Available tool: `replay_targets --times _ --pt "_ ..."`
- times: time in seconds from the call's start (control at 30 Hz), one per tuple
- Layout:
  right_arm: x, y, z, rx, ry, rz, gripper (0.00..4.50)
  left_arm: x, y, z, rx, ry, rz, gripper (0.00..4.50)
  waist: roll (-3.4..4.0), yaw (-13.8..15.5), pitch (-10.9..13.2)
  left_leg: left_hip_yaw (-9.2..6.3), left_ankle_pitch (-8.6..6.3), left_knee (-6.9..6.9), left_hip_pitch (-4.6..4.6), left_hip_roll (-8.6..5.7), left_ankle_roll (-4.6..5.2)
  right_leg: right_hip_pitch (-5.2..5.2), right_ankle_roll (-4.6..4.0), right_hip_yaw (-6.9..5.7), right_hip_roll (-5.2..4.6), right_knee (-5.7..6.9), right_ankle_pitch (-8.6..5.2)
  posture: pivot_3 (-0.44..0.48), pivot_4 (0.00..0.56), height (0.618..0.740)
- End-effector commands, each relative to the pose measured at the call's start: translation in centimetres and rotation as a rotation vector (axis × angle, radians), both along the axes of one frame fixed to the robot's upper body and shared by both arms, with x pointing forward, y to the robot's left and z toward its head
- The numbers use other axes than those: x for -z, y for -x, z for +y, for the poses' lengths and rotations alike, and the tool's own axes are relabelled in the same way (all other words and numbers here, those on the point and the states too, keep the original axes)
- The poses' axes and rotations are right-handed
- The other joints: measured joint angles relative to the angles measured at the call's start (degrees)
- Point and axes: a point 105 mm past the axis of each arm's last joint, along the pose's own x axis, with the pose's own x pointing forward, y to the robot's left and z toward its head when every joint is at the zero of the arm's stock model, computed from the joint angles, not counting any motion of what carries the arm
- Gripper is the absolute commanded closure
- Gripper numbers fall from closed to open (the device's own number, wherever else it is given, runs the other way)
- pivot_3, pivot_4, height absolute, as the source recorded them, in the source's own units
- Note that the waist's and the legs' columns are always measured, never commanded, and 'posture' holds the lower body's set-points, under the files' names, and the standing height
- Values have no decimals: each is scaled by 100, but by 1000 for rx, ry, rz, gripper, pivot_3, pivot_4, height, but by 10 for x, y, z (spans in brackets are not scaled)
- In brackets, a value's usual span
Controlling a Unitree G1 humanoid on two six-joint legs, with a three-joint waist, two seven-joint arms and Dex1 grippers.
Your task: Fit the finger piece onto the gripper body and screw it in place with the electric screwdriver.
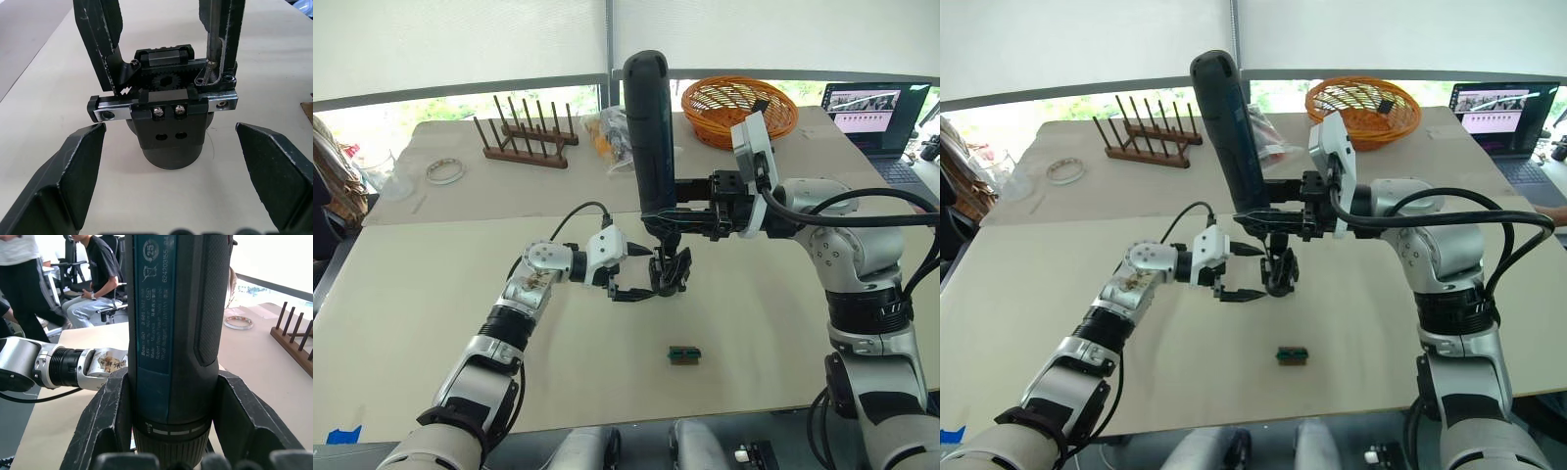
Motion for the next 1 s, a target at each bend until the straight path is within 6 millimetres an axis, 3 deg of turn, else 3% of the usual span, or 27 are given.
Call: replay_targets --times 0.03,0.53,1.0 --pt "-10 3 0 -8 -20 -64 2593 -11 1 -3 16 19 -51 0 0 0 0 0 0 0 0 0 0 0 0 0 0 0 0 0 150 740" --pt "-27 0 -5 -13 -7 -91 2593 -10 3 -7 32 19 -47 0 0 -3 0 0 0 0 0 0 0 -1 0 -2 0 0 0 0 150 740" --pt "-23 1 -3 -41 -5 -86 2593 -9 4 -5 33 15 -49 0 0 -2 0 0 0 1 0 0 0 0 0 -1 -2 1 0 0 150 740"
